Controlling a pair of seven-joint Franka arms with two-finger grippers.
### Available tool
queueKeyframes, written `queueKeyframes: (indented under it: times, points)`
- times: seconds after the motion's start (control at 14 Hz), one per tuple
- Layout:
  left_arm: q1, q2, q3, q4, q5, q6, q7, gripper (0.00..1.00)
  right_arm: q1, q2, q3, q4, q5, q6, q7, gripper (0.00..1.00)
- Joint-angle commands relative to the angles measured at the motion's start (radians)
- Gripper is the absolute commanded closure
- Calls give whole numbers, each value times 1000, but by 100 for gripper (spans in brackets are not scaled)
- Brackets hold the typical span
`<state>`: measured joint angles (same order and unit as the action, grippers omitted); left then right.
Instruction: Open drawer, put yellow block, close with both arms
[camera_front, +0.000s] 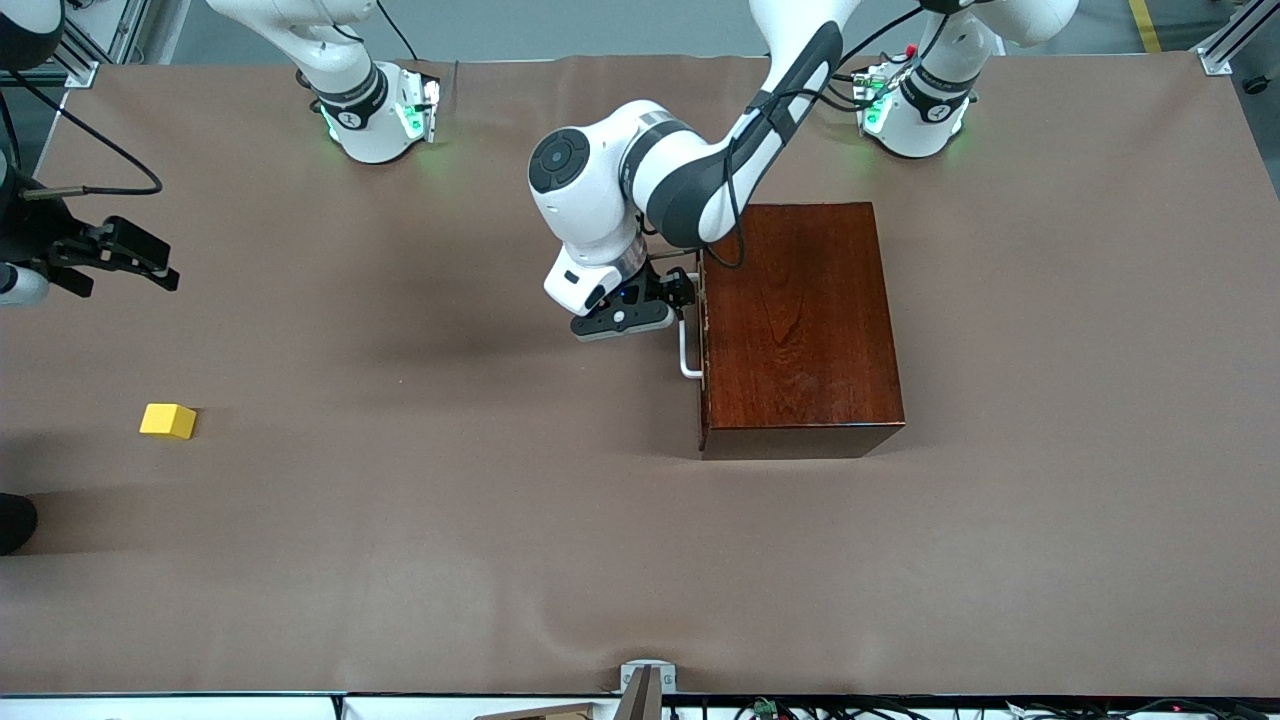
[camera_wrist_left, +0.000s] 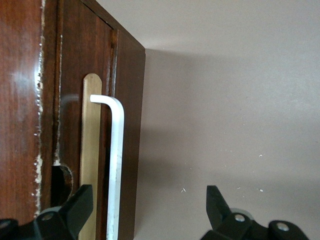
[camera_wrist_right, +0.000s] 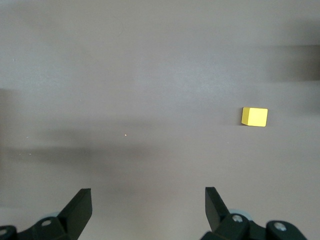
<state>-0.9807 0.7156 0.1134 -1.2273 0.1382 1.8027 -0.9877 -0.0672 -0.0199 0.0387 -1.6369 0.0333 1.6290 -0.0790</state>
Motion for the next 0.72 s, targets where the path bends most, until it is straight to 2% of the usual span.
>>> queueKeyframes:
  times: [0.0,0.29,0.64]
  points:
    - [-9,22,0,28,24,-11,32,0,3,3,0,8,2,-6,7,0]
    - [-6,24,0,22,24,-56,113,0,3,5,0,8,2,-8,7,0]
    - [-3,56,-3,19,-8,-56,58,0,3,8,0,8,2,-8,7,0]
